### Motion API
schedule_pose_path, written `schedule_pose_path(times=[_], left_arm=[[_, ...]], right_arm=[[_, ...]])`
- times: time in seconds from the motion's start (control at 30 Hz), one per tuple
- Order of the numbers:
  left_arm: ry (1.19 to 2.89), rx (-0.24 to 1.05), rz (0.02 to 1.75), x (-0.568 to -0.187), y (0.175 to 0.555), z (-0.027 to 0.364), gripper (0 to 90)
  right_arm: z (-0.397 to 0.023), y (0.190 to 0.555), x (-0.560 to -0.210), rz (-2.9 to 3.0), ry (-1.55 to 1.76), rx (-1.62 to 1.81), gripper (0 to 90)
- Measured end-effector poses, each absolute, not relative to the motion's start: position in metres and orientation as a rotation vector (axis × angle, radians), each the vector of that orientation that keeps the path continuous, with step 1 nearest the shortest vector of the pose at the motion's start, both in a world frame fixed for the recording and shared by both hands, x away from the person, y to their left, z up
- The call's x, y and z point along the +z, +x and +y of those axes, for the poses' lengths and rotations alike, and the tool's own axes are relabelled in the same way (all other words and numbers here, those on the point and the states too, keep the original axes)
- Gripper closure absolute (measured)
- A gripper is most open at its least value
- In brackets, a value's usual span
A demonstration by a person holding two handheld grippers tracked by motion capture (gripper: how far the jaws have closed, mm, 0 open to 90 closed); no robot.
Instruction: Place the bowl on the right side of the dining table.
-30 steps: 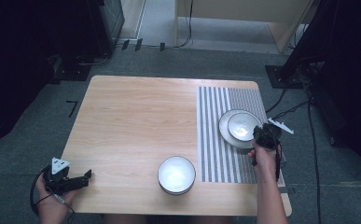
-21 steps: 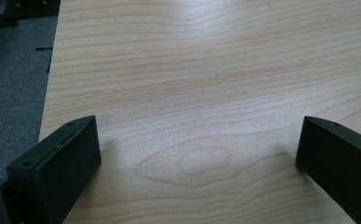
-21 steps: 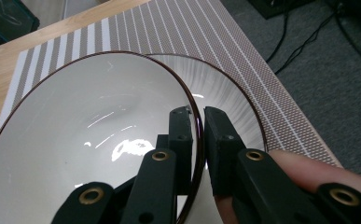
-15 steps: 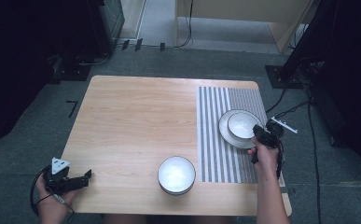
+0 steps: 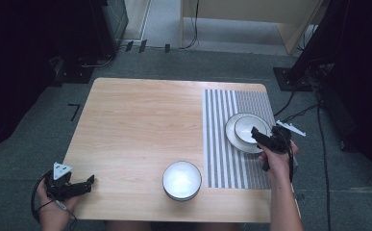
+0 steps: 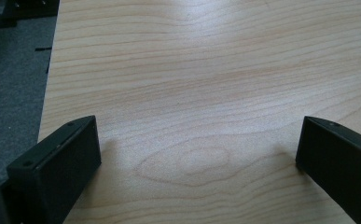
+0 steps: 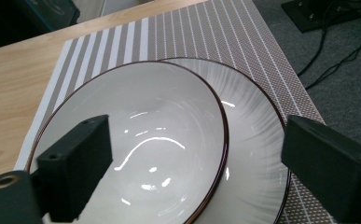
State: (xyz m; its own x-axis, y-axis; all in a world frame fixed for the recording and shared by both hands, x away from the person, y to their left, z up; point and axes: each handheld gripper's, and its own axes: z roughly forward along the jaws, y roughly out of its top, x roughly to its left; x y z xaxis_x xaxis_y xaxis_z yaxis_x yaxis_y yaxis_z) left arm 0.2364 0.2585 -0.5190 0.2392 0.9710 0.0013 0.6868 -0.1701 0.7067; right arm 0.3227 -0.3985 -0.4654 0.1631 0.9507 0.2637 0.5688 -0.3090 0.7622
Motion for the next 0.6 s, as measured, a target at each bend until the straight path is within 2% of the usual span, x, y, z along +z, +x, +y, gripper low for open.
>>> schedule_pose_path(times=[0.23,0.6], left_arm=[[1.931,0.627,1.511,-0.519,0.236,0.259,0.0],[1.931,0.627,1.511,-0.519,0.236,0.259,0.0]], right_arm=[[-0.395,0.315,-0.461,1.456,1.907,0.985,0.0],[-0.389,0.302,-0.456,1.459,1.863,1.009,0.0]])
